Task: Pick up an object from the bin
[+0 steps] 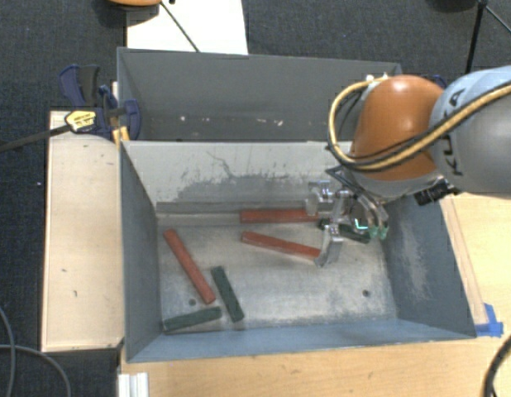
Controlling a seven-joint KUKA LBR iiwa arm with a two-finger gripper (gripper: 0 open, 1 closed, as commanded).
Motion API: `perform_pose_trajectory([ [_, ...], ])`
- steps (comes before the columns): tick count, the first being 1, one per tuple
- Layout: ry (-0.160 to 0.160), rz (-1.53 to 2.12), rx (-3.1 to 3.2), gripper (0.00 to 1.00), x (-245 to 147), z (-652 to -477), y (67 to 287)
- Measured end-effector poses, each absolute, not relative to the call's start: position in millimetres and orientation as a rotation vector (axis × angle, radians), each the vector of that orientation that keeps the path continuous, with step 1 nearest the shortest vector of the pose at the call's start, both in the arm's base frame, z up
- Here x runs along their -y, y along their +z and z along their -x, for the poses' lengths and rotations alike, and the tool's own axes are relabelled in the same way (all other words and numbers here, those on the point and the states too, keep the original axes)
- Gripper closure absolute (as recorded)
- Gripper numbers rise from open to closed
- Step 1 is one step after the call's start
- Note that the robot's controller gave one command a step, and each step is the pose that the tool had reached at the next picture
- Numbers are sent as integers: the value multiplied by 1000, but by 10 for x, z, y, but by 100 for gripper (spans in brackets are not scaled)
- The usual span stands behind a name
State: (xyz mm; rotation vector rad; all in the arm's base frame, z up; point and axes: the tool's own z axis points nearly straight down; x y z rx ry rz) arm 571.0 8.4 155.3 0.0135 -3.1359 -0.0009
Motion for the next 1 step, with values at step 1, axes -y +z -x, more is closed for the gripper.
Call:
perform_pose_trajectory([
  [1, -1, -13, 3144, 100, -84, -5729, 1600],
])
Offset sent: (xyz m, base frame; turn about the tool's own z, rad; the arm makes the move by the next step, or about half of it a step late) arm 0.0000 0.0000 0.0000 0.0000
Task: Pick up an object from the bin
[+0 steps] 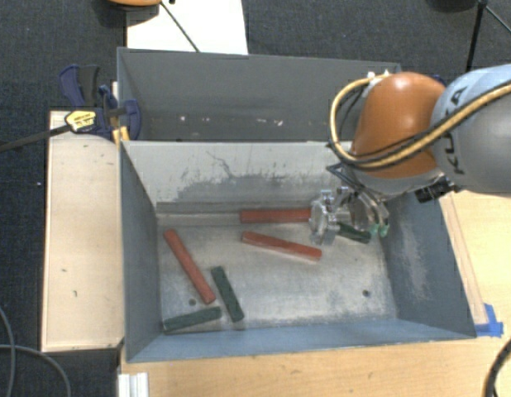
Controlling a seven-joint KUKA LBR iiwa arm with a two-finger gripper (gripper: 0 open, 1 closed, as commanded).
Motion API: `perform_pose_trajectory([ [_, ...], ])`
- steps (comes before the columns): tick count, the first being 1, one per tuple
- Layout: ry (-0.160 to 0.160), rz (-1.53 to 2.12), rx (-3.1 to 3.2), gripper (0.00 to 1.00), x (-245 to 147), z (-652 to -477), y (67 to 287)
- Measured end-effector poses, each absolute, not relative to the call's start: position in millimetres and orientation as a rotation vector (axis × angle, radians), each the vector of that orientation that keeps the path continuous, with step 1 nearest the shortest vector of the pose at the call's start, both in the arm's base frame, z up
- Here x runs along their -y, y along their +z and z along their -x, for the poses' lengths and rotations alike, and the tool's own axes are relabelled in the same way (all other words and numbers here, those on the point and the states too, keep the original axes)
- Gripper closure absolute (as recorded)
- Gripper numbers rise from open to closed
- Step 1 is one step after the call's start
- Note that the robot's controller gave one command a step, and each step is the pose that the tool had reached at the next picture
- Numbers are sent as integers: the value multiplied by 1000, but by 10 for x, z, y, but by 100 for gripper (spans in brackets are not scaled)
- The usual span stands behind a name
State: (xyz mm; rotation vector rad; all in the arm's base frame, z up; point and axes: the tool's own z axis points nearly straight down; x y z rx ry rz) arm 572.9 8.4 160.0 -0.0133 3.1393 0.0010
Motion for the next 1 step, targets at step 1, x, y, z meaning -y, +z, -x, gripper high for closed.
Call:
perform_pose_trajectory([
  [1, 1, 13, -3139, 0, -84, -5729, 1600],
])
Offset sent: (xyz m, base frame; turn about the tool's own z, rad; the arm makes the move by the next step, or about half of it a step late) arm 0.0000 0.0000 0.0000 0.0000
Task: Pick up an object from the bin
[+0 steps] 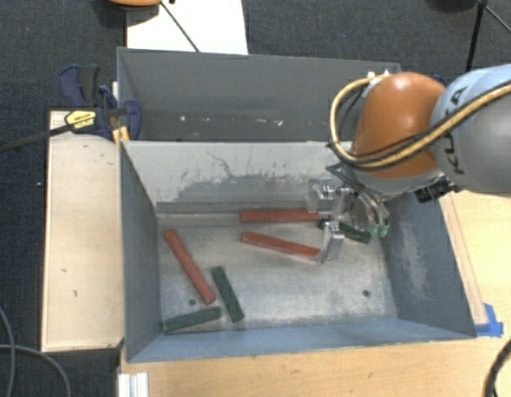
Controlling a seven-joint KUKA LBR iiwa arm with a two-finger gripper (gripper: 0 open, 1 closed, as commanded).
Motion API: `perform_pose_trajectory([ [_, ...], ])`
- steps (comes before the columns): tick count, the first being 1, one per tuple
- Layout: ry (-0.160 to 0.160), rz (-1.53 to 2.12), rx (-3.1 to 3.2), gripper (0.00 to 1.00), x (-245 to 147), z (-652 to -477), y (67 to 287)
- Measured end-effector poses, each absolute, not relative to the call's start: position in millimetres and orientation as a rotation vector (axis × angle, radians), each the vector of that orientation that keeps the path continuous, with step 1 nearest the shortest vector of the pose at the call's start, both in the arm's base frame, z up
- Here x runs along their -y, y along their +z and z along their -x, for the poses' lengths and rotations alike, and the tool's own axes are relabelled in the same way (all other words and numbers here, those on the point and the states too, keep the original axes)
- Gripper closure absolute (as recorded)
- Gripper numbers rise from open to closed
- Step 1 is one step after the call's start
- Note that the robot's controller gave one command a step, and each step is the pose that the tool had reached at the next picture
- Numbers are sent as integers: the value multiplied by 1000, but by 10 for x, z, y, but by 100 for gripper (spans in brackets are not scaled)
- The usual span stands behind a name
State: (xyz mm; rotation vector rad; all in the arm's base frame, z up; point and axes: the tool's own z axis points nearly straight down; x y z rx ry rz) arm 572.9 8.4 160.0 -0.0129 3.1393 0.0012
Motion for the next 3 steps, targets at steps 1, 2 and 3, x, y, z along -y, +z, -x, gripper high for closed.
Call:
perform_pose_trajectory([
  [1, 1, 13, -3139, 0, -85, -5729, 1600],
  [2, 2, -11, -3132, 0, -27, -5805, 1075],
  [3, 1, -311, -3126, 100, -17, -5779, 708],
])
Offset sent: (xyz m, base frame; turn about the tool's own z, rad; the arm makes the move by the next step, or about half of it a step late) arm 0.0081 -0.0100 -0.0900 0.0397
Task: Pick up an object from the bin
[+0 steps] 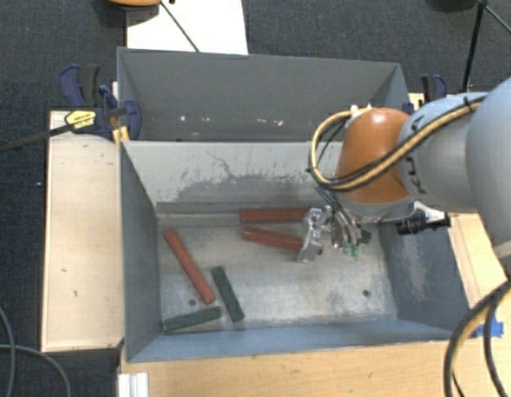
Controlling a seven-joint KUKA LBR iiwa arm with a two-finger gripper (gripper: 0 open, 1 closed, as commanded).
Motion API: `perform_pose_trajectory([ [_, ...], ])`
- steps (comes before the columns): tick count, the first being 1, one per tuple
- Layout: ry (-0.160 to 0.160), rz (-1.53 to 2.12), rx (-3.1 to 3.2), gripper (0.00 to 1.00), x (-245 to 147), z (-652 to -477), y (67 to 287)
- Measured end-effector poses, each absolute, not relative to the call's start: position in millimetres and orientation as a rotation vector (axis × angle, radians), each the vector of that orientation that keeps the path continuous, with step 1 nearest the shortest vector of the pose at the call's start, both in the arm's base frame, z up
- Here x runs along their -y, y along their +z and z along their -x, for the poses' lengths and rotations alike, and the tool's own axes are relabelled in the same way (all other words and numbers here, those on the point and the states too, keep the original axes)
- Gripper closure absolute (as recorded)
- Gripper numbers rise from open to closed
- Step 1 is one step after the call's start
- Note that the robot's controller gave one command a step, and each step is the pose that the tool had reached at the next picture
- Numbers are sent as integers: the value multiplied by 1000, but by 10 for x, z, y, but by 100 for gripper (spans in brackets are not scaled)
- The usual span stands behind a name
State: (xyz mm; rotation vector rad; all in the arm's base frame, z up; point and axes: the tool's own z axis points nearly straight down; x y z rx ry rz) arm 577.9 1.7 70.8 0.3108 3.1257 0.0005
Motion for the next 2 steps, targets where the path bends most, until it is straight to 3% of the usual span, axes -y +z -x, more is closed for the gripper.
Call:
perform_pose_trajectory([
  [1, 1, -311, -3126, 100, -17, -5779, 708],
  [2, 4, -389, -3106, 100, -136, -5673, 2659],
])
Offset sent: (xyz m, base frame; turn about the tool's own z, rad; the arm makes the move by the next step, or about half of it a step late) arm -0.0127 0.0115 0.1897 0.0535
